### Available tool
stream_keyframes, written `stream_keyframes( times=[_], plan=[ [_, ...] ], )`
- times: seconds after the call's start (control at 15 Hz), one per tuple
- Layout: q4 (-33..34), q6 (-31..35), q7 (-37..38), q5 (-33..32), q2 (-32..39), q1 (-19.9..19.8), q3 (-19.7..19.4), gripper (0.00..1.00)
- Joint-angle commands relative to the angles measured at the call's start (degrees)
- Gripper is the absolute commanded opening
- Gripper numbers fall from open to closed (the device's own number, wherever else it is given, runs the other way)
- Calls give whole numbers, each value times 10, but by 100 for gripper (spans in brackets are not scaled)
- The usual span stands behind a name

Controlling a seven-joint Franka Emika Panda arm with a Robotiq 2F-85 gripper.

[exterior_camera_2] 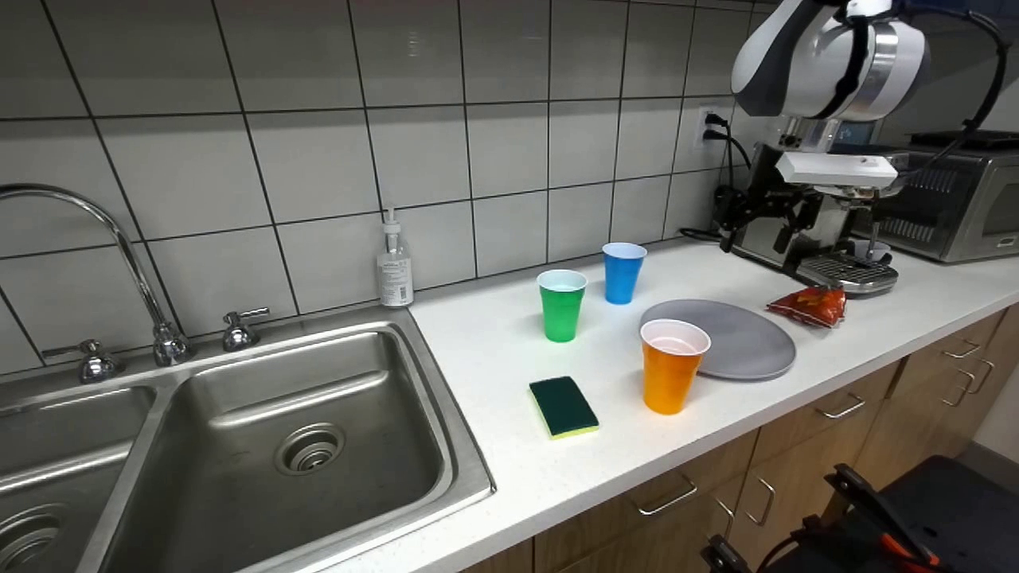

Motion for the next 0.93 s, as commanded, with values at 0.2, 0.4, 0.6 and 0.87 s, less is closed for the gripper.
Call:
stream_keyframes(
  times=[0.2, 0.4, 0.6, 0.87],
  plan=[
    [-74, -56, -79, -27, -81, 48, -4, 100],
    [-96, -63, -98, -34, -100, 68, -1, 100],
    [-115, -65, -109, -41, -115, 86, 1, 100],
    [-129, -72, -78, -64, -120, 105, 7, 100]
  ],
)
